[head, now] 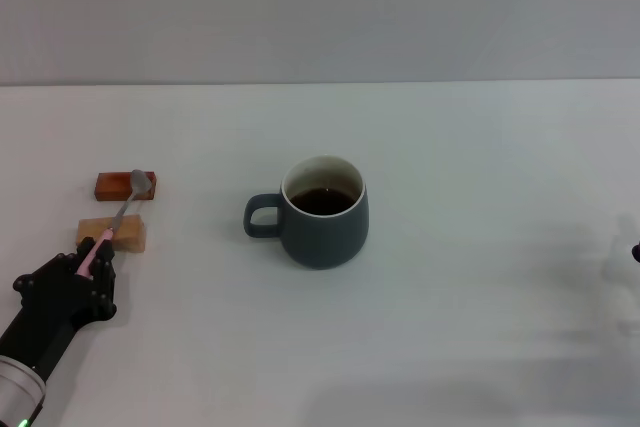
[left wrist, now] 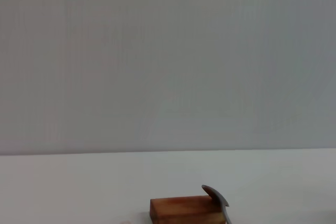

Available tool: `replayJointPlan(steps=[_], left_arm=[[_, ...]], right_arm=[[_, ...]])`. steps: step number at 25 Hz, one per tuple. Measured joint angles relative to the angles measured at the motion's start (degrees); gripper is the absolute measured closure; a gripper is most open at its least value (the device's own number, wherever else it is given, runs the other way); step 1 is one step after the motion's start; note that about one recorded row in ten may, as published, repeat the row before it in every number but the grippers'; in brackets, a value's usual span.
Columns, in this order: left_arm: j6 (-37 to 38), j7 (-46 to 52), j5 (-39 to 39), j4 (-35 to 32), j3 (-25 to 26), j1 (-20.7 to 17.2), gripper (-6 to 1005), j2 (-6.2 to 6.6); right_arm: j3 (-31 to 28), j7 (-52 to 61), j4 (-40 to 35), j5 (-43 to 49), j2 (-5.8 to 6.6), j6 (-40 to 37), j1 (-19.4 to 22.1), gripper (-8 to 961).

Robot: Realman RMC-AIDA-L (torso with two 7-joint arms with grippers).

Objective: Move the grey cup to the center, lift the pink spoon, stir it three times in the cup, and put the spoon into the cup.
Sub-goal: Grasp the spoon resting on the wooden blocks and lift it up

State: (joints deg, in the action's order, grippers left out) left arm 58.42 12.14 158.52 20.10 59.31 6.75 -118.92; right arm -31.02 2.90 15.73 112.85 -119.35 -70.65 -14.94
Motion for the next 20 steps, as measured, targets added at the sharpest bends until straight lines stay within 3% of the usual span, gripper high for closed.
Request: replayJointPlan(steps=[6, 20], left_arm=[[0.09, -0.01, 0.0, 0.35, -0.21, 0.24, 837, 0.02], [0.08, -0.02, 0.05, 3.01, -0.51, -0.64, 847, 0.36]], right_arm=[[0.0, 0.0, -0.01, 0.0, 0.0, 0.03, -0.05, 955], [0.0, 0.0, -0.35, 0.0, 0.0, 0.25, -0.18, 955]])
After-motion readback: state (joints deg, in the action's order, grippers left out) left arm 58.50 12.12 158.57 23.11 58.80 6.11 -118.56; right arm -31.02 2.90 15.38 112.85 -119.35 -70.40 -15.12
